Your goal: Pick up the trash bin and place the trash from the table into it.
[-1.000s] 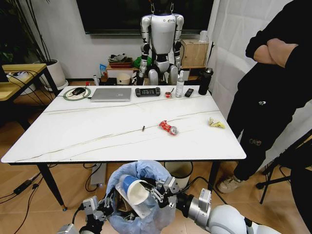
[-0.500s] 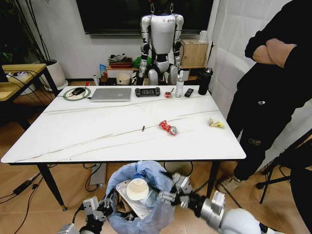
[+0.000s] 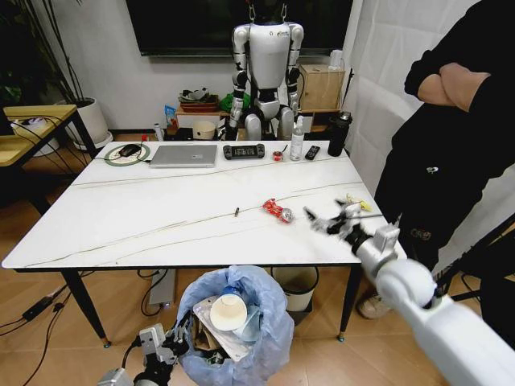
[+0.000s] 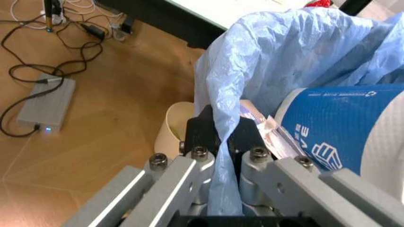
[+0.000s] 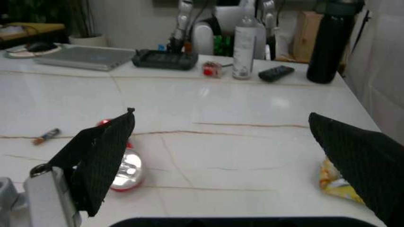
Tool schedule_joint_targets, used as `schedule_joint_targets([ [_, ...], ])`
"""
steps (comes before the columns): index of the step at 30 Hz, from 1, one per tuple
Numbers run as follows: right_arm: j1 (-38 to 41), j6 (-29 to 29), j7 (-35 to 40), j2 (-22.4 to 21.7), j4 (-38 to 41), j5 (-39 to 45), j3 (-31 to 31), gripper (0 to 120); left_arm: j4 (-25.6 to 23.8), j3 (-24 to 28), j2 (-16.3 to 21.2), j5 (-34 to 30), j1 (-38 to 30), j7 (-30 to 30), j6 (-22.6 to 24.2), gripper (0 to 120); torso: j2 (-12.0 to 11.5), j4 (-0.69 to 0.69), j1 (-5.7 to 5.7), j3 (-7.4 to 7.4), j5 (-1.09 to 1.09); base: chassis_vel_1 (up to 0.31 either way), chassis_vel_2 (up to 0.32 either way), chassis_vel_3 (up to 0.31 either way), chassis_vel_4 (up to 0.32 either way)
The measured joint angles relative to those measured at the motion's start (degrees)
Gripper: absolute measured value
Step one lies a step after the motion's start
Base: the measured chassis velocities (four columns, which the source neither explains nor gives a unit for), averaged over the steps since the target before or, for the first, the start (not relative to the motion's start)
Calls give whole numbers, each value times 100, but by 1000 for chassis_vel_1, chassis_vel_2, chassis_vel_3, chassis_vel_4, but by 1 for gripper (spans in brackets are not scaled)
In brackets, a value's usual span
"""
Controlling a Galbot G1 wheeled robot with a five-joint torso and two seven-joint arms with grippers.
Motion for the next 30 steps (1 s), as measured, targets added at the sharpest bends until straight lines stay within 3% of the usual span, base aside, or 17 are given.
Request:
schedule_joint_targets([
  [14,1496,706,-803,123,-2758,-431,-509,100,-167,-54,-104,123,133,18,-30,0,0,0,0,0,0,0,0,0,0],
  [30,1603,844,-1042,143,-3614,-794,-570,100,-98,-31,-98,135,96,30,-49,0,0,-1,-1,-1,-1,0,0,0,0],
])
